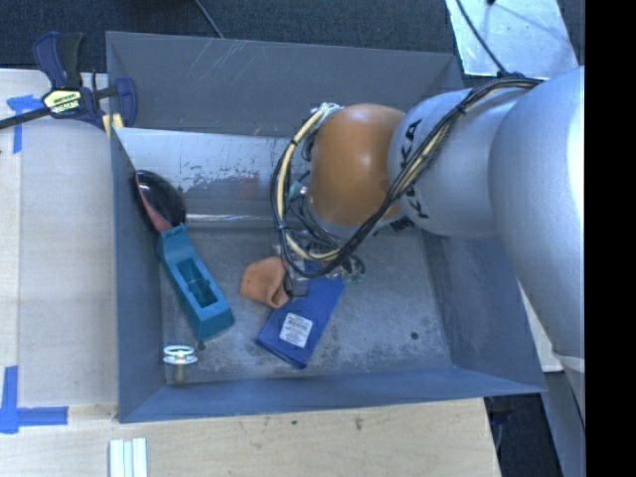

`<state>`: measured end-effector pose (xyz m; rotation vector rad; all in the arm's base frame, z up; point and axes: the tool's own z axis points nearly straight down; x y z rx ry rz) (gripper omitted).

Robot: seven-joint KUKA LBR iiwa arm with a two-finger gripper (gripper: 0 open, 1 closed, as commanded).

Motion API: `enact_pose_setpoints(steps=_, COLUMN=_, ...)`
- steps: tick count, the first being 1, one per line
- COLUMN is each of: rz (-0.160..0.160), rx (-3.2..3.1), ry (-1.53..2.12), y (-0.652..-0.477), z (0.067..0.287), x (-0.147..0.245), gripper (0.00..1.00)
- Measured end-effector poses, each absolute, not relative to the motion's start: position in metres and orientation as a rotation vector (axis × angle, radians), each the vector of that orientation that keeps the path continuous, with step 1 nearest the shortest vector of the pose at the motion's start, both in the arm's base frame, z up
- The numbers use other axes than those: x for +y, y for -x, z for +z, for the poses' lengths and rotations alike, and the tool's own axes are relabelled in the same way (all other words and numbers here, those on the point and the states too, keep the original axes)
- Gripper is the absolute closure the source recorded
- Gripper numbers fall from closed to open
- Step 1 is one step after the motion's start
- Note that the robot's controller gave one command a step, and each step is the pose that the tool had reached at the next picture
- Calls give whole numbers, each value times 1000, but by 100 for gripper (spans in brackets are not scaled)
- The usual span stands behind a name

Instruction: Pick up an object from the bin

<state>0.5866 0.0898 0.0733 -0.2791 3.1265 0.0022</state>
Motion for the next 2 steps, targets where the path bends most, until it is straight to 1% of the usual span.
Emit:
enact_pose_setpoints(steps=1, rz=2, rx=3126, ry=278, y=-587, z=73, x=90, gripper=100)
enact_pose_setpoints(steps=2, rz=0, rx=3127, ry=254, y=-600, z=203, x=68, gripper=100)
